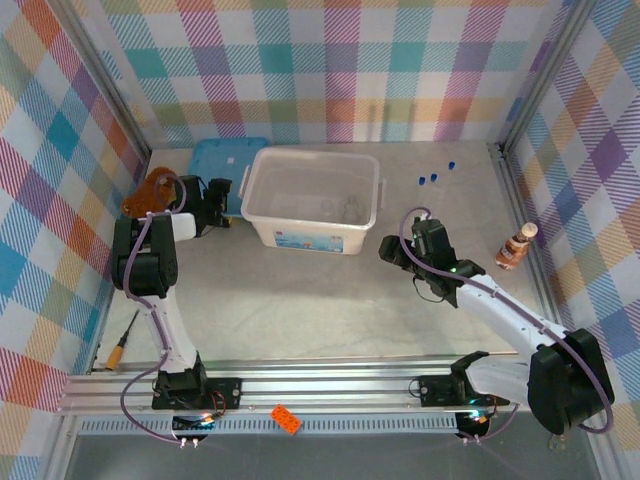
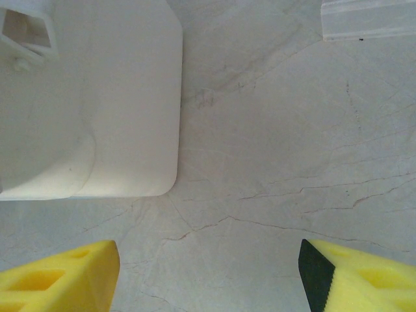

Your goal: Organize the chemistry lab equipment

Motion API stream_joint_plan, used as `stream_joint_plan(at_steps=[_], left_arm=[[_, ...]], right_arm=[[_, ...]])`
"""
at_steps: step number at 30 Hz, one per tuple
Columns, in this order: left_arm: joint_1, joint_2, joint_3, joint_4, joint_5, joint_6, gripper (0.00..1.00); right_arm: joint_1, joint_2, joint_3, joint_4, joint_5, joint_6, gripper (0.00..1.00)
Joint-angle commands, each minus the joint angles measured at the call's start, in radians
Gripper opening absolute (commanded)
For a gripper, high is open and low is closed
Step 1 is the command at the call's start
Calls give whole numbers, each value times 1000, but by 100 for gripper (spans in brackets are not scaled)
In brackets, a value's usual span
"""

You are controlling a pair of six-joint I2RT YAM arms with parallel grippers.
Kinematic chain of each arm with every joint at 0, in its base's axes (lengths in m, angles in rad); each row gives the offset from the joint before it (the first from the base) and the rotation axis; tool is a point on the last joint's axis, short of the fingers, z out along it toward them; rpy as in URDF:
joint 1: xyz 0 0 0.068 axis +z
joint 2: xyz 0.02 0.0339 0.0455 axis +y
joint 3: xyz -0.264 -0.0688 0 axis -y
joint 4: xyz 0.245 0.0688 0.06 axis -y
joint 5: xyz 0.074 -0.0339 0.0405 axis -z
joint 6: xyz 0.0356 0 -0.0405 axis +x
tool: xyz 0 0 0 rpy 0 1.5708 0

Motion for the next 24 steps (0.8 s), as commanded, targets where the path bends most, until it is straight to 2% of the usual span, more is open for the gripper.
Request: stream_joint_plan(at_steps=[1, 4, 24], left_arm=[[-41, 33, 14, 302, 15, 50, 80], [-41, 4, -13, 303, 4, 54, 65], [-42, -217, -170, 272, -42, 38, 62]], right_arm=[[5, 6, -1, 14, -15, -13, 75], [5, 7, 0, 14, -14, -12, 75], [5, 15, 6, 27, -32, -13, 75]])
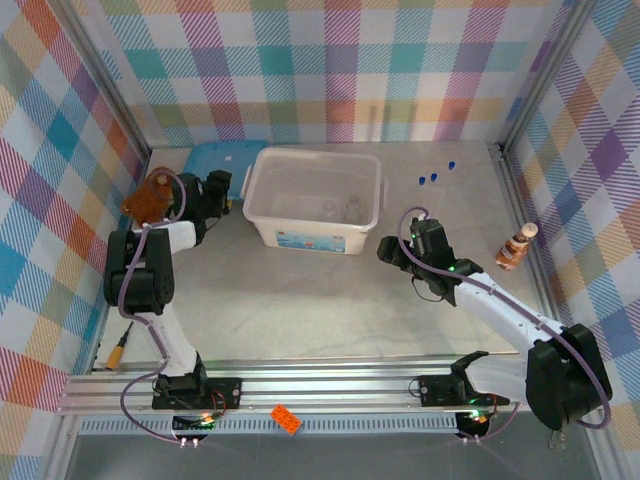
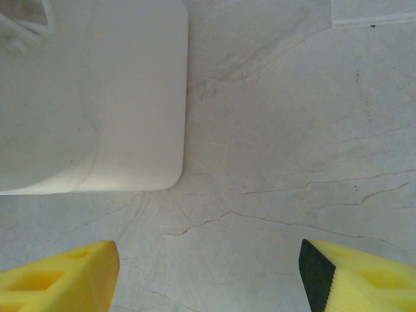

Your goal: Organize the chemistry lab equipment

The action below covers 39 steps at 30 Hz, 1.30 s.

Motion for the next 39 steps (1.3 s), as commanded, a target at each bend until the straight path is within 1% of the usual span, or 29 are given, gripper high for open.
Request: stream_joint_plan(at_steps=[1, 5, 7, 9, 17, 22, 27, 29, 31, 32, 35, 39], left_arm=[[-10, -47, -30, 54, -18, 6, 62], [-7, -48, -40, 51, -20, -1, 61], [-6, -50, -44, 52, -21, -8, 55], [-5, -62, -51, 37, -26, -8, 51], [6, -137, -88, -12, -49, 17, 51], [13, -129, -94, 10, -39, -6, 41], [19, -137, -111, 21, -42, -26, 39], [24, -144, -122, 26, -43, -40, 42], [29, -156, -140, 36, -44, -68, 55], [31, -161, -149, 41, -46, -80, 57], [30, -176, -172, 48, -58, -115, 60], [28, -204, -191, 49, -85, -120, 61]], right_arm=[[5, -10, 6, 20, -10, -13, 75], [5, -22, 8, 8, -9, -18, 75], [4, -27, 9, 1, -6, -21, 75], [5, -36, 9, -5, -5, -22, 75], [5, -50, 5, -12, -5, -17, 75], [6, -56, 2, -15, -6, -11, 75], [5, -81, -3, -31, 3, -11, 75], [5, -85, -5, -36, 5, -12, 75], [5, -90, -7, -40, 5, -9, 75], [5, -92, -7, -41, 5, -7, 75], [6, -96, -7, -42, 5, -4, 75], [8, -96, -6, -41, 3, -1, 75]])
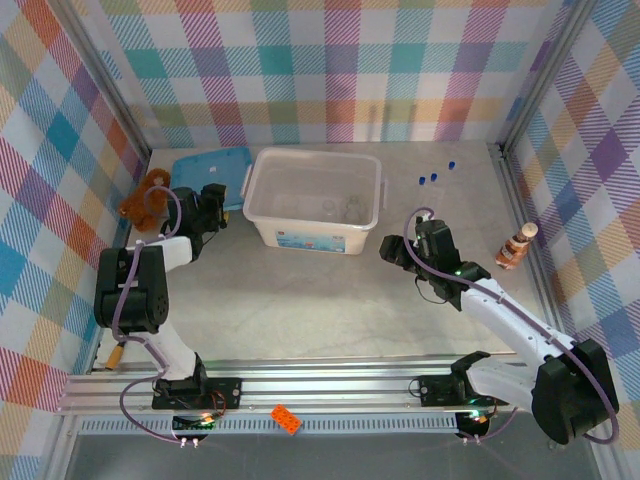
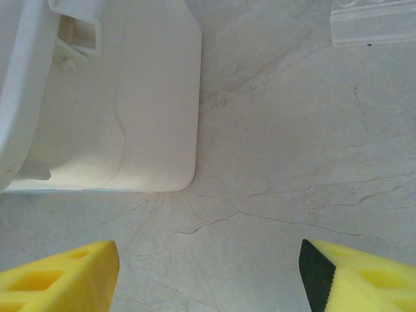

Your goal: Organize the chemistry lab equipment

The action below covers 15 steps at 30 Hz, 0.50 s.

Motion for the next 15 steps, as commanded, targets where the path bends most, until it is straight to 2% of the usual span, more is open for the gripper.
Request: stream_joint_plan(at_steps=[1, 5, 10, 15], left_arm=[[8, -57, -14, 56, -38, -30, 61], [-4, -96, -66, 67, -108, -71, 68], [-50, -151, -103, 44, -219, -85, 69], [-66, -109, -156, 195, -250, -219, 69]], right_arm=[[7, -21, -5, -11, 2, 4, 75], [13, -27, -5, -14, 5, 7, 75], [17, -37, -6, -20, 9, 3, 75], [19, -50, -6, -25, 9, 2, 75]])
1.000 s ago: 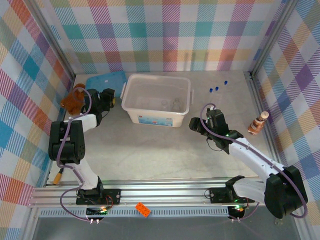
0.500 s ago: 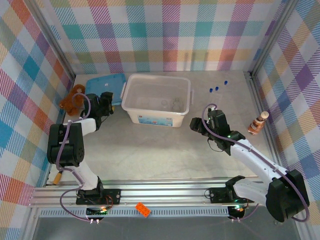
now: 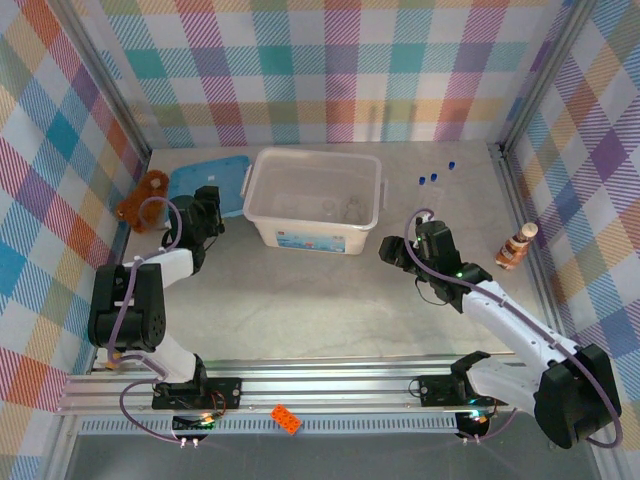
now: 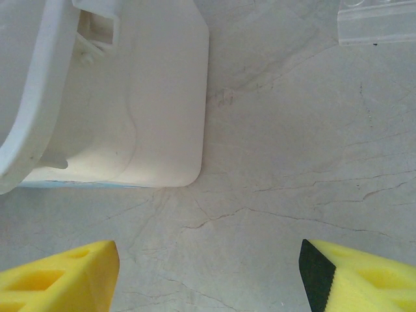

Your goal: Organize the chemistry lab equipment

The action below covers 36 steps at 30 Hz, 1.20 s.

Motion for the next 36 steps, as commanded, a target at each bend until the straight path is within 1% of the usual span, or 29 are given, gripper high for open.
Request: stream_joint_plan(at_steps=[1, 3, 6, 11, 13, 14, 18, 20, 22, 25, 28, 31, 33, 36], left_arm=[[-16, 30, -48, 177, -63, -142, 69], [-22, 69, -74, 247, -71, -227, 69], [-37, 128, -98, 355, -75, -300, 69], [-46, 160, -87, 334, -33, -283, 68], [-45, 181, -97, 364, -23, -306, 68], [-45, 206, -104, 395, -16, -335, 68], [-48, 343, -121, 621, 7, -478, 67], [-50, 366, -122, 665, 14, -484, 66], [-50, 344, -128, 635, 16, -449, 64], [-50, 281, -116, 538, 37, -373, 60], [-50, 205, -68, 389, 76, -282, 58], [-50, 122, -2, 198, 105, -155, 55], [-47, 70, 39, 118, 102, -89, 51], [-41, 39, 131, 2, 116, -6, 48]], right_arm=[[6, -27, -7, -10, 9, 2, 75], [7, -31, -8, -13, 9, 2, 75], [7, -41, -10, -18, 11, 1, 75], [7, -52, -13, -27, 17, 0, 75], [8, -61, -16, -30, 21, 2, 75], [8, -64, -17, -31, 23, 3, 75], [9, -59, -17, -27, 21, 4, 75], [9, -54, -17, -24, 18, 7, 75], [11, -49, -14, -21, 18, 8, 75], [11, -43, -8, -22, 16, 8, 75], [12, -40, -3, -21, 20, 5, 75], [12, -34, 0, -21, 19, 2, 75], [12, -30, 2, -18, 14, 2, 75], [13, -23, 2, -15, 12, 3, 75]])
